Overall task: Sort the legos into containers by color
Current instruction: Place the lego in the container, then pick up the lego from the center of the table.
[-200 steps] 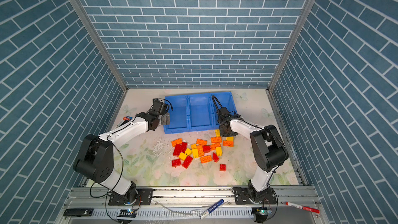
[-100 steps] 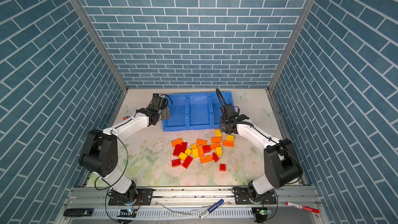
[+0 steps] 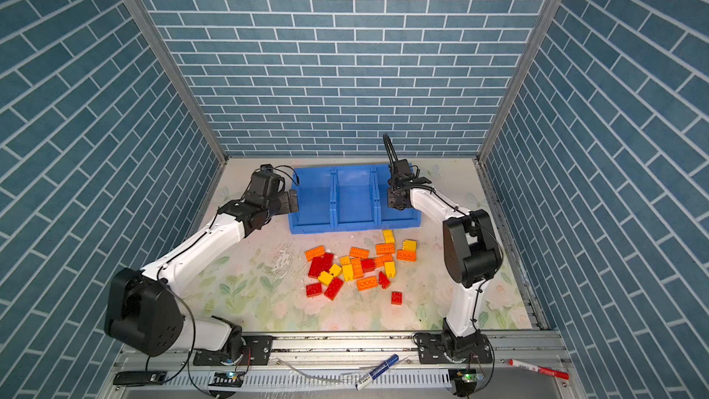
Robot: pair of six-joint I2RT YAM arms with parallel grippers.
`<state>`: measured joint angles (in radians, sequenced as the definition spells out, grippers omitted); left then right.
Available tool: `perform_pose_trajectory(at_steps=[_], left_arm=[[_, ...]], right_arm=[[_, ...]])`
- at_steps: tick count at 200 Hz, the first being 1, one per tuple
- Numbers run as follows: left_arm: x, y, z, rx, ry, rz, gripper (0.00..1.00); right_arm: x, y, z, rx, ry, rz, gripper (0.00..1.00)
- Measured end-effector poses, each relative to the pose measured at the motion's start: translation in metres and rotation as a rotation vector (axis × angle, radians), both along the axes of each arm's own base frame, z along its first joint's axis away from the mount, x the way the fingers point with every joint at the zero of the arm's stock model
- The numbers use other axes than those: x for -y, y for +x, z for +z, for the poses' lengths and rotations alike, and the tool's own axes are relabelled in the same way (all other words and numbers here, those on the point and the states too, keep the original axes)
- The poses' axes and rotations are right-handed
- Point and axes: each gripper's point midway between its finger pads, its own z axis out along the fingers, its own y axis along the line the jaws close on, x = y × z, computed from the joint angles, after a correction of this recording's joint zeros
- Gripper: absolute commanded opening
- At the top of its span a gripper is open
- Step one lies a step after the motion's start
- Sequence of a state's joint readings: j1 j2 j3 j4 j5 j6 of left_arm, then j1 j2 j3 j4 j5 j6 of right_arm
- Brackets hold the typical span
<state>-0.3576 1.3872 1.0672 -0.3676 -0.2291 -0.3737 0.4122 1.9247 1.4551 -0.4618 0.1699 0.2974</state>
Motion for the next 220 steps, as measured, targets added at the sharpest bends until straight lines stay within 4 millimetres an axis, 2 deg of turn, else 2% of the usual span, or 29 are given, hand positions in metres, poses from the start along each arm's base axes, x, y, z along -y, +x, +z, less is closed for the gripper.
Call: perform_pose_trajectory(at_steps=[28, 72, 81, 87, 91, 130, 144, 179, 203, 220], left_arm=[[-0.001, -0.018, -0.006, -0.035, -0.024, -0.009, 0.99], [0.003, -0.044, -0.021, -0.089, -0.045, -0.046, 0.99], [0.009, -0.051, -0.024, -0.102, -0.049, -0.078, 0.99], [0.013, -0.055, -0.026, -0.111, -0.047, -0.103, 0.99], [0.016, -0.058, -0.028, -0.118, -0.045, -0.122, 0.99], [0.055, -0.093, -0.048, -0.239, -0.025, -0.329, 0.99], [0.066, -0.104, -0.061, -0.301, -0.002, -0.386, 0.97], [0.083, -0.119, -0.101, -0.453, 0.092, -0.467, 0.83], [0.087, -0.114, -0.119, -0.512, 0.130, -0.478, 0.79], [0.094, -0.106, -0.126, -0.524, 0.140, -0.495, 0.77]], right_arm=[[-0.004, 0.017, -0.006, 0.008, -0.020, -0.001, 0.50], [-0.006, 0.016, 0.004, 0.032, -0.015, 0.002, 0.65], [-0.007, 0.011, 0.010, 0.041, -0.011, 0.007, 0.80], [-0.006, 0.006, 0.014, 0.047, -0.007, 0.010, 0.95], [-0.006, 0.003, 0.017, 0.053, -0.003, 0.010, 0.99], [-0.003, -0.035, 0.058, 0.161, 0.042, 0.041, 0.99], [0.000, -0.046, 0.066, 0.202, 0.063, 0.042, 0.99], [0.008, -0.065, 0.056, 0.246, 0.099, 0.019, 0.99], [0.010, -0.068, 0.047, 0.249, 0.116, 0.001, 0.99], [0.009, -0.066, 0.049, 0.262, 0.124, -0.002, 0.99]])
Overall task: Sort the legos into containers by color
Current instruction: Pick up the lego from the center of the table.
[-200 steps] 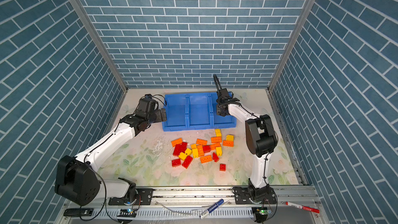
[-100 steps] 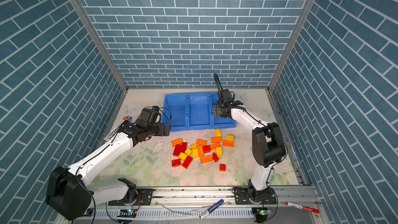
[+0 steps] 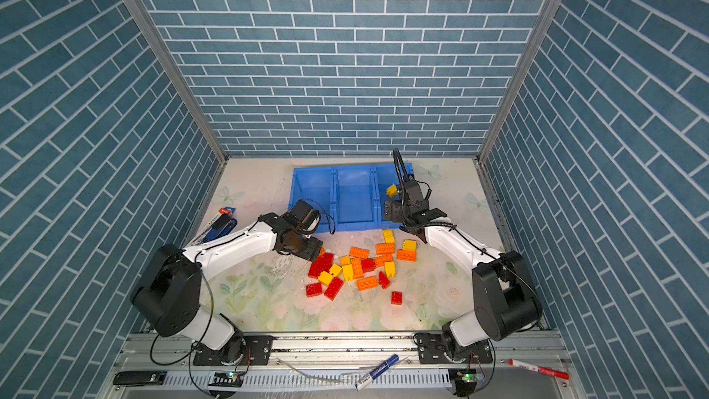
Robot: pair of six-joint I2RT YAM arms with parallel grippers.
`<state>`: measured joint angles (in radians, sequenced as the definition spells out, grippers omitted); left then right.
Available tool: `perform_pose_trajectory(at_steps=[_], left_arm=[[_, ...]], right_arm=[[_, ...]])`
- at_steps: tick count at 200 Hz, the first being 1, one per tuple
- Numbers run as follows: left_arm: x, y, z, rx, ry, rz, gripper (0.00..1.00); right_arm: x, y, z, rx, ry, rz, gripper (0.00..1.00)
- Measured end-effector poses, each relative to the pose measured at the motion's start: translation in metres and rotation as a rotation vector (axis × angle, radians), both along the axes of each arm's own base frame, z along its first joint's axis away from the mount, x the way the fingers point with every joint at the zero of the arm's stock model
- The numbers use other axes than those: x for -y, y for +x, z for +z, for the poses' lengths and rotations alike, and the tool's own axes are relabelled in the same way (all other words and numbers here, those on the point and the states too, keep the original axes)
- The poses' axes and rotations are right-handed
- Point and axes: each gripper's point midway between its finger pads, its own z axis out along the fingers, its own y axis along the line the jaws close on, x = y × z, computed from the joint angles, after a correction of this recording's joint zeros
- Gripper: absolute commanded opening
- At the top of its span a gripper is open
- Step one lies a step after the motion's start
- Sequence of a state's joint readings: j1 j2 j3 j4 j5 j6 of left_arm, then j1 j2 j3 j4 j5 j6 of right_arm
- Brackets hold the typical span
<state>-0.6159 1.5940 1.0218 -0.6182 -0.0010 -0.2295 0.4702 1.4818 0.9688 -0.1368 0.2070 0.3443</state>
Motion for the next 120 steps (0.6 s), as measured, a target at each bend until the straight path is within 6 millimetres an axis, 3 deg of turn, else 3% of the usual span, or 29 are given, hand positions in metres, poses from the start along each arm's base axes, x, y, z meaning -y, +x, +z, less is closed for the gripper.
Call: perform_pose_trajectory(at_steps=[52, 120], left_arm=[[0.011, 0.009, -0.021, -0.034, 0.015, -0.061, 0.67], [0.012, 0.010, -0.036, -0.058, 0.038, -0.087, 0.63]], right_arm=[[-0.001, 0.004, 0.005, 0.026, 0.008, -0.006, 0.98], [0.000, 0.004, 0.005, 0.028, 0.005, -0.009, 0.98]])
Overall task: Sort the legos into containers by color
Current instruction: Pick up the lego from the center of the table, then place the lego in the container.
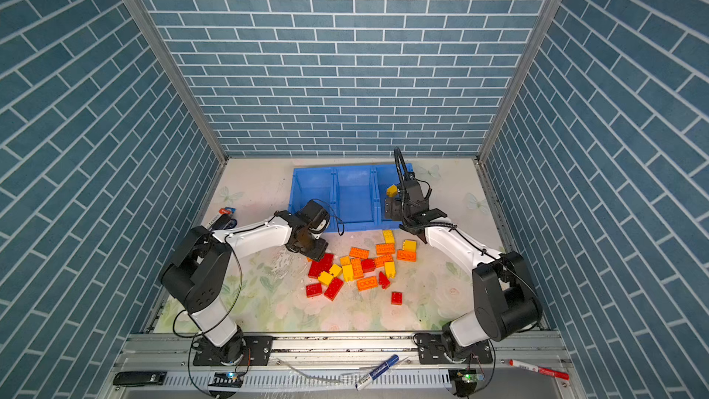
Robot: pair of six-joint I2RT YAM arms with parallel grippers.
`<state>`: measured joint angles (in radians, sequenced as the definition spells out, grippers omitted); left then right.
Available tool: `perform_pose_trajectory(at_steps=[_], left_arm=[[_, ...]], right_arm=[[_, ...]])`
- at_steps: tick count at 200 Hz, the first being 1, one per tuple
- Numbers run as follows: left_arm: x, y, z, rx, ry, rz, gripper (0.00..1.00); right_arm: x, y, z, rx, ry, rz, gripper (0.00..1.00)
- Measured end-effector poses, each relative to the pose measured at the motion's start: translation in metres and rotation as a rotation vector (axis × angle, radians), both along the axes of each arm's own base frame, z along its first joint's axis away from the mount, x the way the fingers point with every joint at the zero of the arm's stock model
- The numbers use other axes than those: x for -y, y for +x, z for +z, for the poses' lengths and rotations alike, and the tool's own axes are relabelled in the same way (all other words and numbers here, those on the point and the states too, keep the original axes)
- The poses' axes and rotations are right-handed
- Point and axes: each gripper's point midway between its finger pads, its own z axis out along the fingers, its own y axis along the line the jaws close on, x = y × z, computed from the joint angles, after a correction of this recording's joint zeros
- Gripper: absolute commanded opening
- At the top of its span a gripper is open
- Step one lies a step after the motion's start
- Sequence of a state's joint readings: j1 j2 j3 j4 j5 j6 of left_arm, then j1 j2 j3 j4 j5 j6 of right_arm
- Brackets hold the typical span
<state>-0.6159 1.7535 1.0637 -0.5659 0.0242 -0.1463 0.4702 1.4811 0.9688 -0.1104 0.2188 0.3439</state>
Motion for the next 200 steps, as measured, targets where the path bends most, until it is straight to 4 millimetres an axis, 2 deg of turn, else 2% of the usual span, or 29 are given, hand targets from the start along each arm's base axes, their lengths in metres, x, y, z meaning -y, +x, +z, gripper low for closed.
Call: perform_pose_trajectory(at_steps=[22, 46, 93, 119, 146, 169, 200], left_arm=[[0.000, 0.000, -0.008, -0.012, 0.008, -0.002, 0.58], [0.003, 0.004, -0.007, 0.003, -0.001, -0.006, 0.50], [0.003, 0.005, -0.007, 0.023, -0.006, -0.005, 0.25], [-0.005, 0.002, -0.002, 0.047, 0.023, 0.002, 0.20], [-0.007, 0.004, 0.026, 0.162, 0.056, -0.002, 0.20], [0.000, 0.005, 0.059, 0.300, 0.089, -0.029, 0.19], [0.011, 0.006, 0.091, 0.428, 0.120, -0.061, 0.18]], right_arm=[[0.000, 0.000, 0.000, -0.001, 0.000, 0.001, 0.97], [0.000, 0.000, -0.001, -0.003, -0.001, 0.001, 0.97], [-0.001, 0.000, -0.001, -0.002, -0.002, 0.002, 0.97], [-0.001, 0.000, 0.000, 0.003, -0.002, 0.004, 0.96], [-0.002, 0.003, 0.005, 0.023, 0.004, 0.007, 0.96], [-0.002, 0.005, 0.011, 0.047, 0.010, 0.004, 0.96], [-0.001, 0.006, 0.026, 0.092, 0.023, -0.006, 0.96]])
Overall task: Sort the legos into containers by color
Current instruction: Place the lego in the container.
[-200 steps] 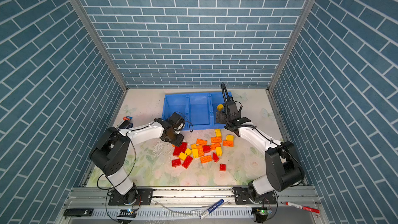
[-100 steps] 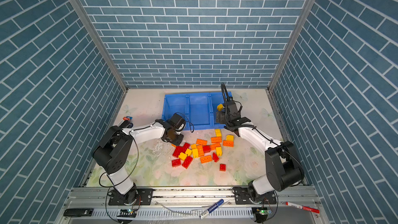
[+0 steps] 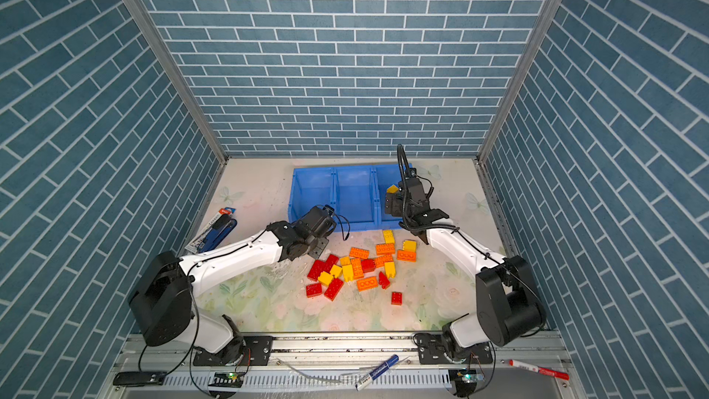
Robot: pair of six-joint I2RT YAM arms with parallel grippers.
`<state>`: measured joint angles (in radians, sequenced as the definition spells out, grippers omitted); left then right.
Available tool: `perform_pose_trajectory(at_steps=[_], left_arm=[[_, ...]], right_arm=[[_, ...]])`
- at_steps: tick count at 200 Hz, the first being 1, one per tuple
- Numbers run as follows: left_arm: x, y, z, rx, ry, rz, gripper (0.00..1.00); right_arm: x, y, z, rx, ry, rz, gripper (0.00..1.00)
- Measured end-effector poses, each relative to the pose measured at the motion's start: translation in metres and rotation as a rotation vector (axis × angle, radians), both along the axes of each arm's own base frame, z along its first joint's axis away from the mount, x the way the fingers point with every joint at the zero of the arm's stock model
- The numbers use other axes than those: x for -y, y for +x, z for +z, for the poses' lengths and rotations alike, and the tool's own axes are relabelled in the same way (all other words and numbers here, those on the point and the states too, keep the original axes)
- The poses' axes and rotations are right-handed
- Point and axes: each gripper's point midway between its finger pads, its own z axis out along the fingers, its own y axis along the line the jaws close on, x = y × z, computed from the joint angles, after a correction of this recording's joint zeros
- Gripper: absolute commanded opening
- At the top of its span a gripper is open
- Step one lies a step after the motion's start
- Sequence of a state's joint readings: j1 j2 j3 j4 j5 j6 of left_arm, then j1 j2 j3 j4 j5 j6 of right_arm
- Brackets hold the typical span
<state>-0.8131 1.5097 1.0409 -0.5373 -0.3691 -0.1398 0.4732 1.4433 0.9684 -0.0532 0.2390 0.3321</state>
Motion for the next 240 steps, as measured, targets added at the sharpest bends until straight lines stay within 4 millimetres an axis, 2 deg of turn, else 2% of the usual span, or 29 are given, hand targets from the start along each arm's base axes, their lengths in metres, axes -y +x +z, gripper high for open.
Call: perform_pose_trajectory(at_steps=[26, 48, 75, 94, 129, 149, 191, 222, 240], left_arm=[[0.013, 0.005, 0.031, 0.088, -0.008, -0.041, 0.19], [0.033, 0.016, 0.062, 0.153, -0.062, -0.079, 0.21], [0.069, 0.040, 0.096, 0.203, -0.142, -0.119, 0.20], [0.099, 0.061, 0.106, 0.216, -0.192, -0.131, 0.21], [0.143, 0.105, 0.094, 0.211, -0.212, -0.097, 0.21], [0.157, 0.129, 0.078, 0.199, -0.218, -0.046, 0.21], [0.160, 0.169, 0.035, 0.142, -0.234, 0.062, 0.27], [0.159, 0.196, 0.016, 0.117, -0.266, 0.115, 0.30], [0.158, 0.209, 0.007, 0.100, -0.298, 0.139, 0.39]], right_arm=[[0.004, -0.002, 0.008, 0.025, 0.002, -0.013, 0.96], [0.007, -0.004, 0.009, 0.033, -0.002, -0.024, 0.96], [0.008, -0.003, 0.010, 0.036, -0.004, -0.030, 0.95], [0.009, -0.003, 0.010, 0.036, -0.002, -0.033, 0.95], [0.009, -0.004, 0.014, 0.043, 0.008, -0.038, 0.96], [0.011, -0.005, 0.018, 0.051, 0.009, -0.042, 0.96], [0.021, -0.016, 0.022, 0.038, -0.015, -0.064, 0.96], [0.031, -0.029, 0.013, 0.006, -0.031, -0.084, 0.96], [0.034, -0.034, 0.007, -0.013, -0.040, -0.091, 0.97]])
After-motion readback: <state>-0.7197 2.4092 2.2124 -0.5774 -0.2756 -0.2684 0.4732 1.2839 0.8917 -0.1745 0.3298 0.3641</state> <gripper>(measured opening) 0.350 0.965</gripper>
